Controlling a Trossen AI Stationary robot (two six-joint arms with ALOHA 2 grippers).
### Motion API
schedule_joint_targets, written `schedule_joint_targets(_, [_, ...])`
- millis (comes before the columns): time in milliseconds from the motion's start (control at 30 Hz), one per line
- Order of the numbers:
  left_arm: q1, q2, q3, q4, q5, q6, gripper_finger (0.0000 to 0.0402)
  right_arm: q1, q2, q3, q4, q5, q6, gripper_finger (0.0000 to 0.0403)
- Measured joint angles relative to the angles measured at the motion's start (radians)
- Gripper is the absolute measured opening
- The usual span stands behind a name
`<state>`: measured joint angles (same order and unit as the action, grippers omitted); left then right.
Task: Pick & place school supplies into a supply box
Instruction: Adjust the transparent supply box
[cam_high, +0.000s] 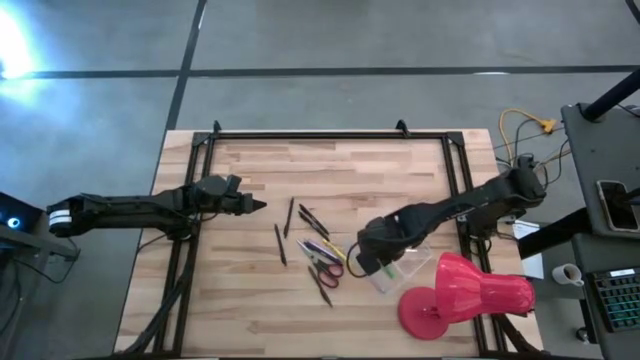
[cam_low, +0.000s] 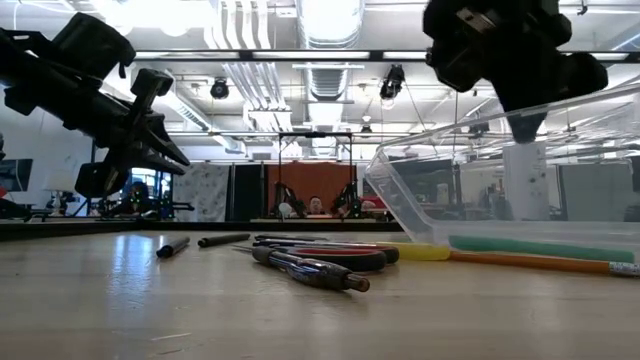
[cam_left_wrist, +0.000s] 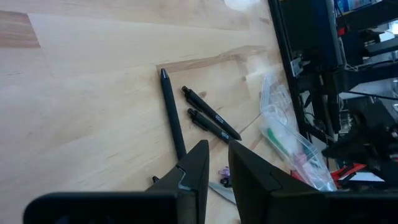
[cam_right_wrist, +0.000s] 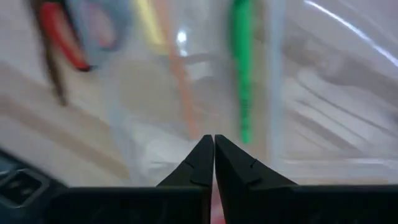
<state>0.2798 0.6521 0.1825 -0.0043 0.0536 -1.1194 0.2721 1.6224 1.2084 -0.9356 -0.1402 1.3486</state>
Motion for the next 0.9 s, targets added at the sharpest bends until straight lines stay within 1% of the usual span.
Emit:
schedule_joint_targets(167, [0.000, 0.000, 0.000, 0.000, 0.000, 0.000, 0.0046, 0.011, 0.005, -0.008, 0.113, -0.003, -0.003, 0.0008])
schedule_joint_targets(400, [0.000, 0.000, 0.000, 0.000, 0.002, 0.005, 0.0046, 0.004, 0.116, -0.016, 0.191, -0.022, -0.048, 0.0008])
schedule_joint_targets(633, [0.000, 0.001, 0.000, -0.032, 0.028, 0.025, 0.0046, -0.044, 0.205, -0.016, 0.343, -0.044, -0.146, 0.0008])
schedule_joint_targets(900, [0.000, 0.002, 0.000, -0.045, 0.032, 0.026, 0.0046, -0.128, 0.227, -0.040, 0.308, -0.040, -0.251, 0.0009])
